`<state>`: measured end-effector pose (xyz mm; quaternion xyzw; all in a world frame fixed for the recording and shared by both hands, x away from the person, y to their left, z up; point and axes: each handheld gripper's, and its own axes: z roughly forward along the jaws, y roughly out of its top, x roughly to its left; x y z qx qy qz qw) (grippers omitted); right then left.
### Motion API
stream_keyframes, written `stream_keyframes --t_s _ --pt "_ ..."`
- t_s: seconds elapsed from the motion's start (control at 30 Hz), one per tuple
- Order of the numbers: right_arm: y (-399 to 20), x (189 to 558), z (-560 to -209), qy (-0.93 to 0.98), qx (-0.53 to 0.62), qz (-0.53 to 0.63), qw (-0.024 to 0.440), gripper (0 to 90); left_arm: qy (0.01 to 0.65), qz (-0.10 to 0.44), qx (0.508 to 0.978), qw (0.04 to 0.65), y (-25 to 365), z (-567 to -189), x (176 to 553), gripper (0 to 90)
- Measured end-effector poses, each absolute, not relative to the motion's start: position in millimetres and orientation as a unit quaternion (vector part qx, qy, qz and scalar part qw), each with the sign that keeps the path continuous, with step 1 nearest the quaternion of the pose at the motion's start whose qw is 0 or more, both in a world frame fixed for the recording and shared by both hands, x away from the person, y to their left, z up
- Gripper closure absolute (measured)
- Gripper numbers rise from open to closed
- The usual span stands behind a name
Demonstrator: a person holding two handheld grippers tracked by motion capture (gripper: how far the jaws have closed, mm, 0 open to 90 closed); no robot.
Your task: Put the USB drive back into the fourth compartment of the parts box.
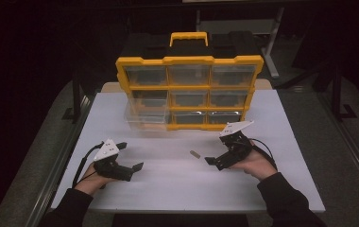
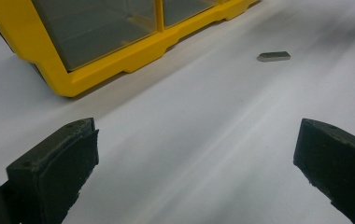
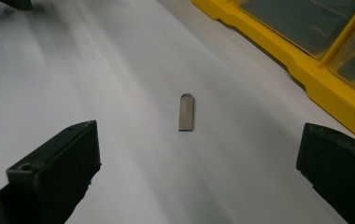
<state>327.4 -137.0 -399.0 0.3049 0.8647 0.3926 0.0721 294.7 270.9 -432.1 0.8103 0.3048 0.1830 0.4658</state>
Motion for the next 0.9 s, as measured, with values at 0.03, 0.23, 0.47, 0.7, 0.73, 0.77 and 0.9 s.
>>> stream_keyframes --t_s 0.03,0.23,0.47,0.7,0.73,0.77,0.9 --pt "-136.2 328.8 -398.6 0.865 0.303 0.393 0.073 0.0 0.305 0.182 0.810 0.467 270.9 -432.1 294.6 0.0" --pt "-130.0 334.5 -396.2 0.866 0.300 0.395 0.072 0.0 0.304 0.179 0.812 0.465 270.6 -432.9 294.7 0.0" --pt "-120.4 342.0 -395.6 0.870 0.293 0.392 0.069 0.0 0.303 0.179 0.813 0.464 269.9 -433.7 294.5 0.0" --pt "-112.7 349.2 -396.5 0.871 0.292 0.391 0.062 0.0 0.304 0.175 0.811 0.468 270.1 -433.6 294.6 0.0" --pt "-111.5 350.0 -396.2 0.871 0.291 0.390 0.062 0.0 0.305 0.174 0.810 0.469 270.0 -433.6 294.7 0.0" --pt "-110.2 350.9 -395.8 0.872 0.290 0.390 0.062 0.0 0.305 0.174 0.810 0.469 270.1 -433.5 294.9 0.0" --pt "-104.2 355.4 -393.6 0.873 0.285 0.390 0.062 0.0 0.305 0.174 0.810 0.470 269.9 -433.5 295.1 0.0"
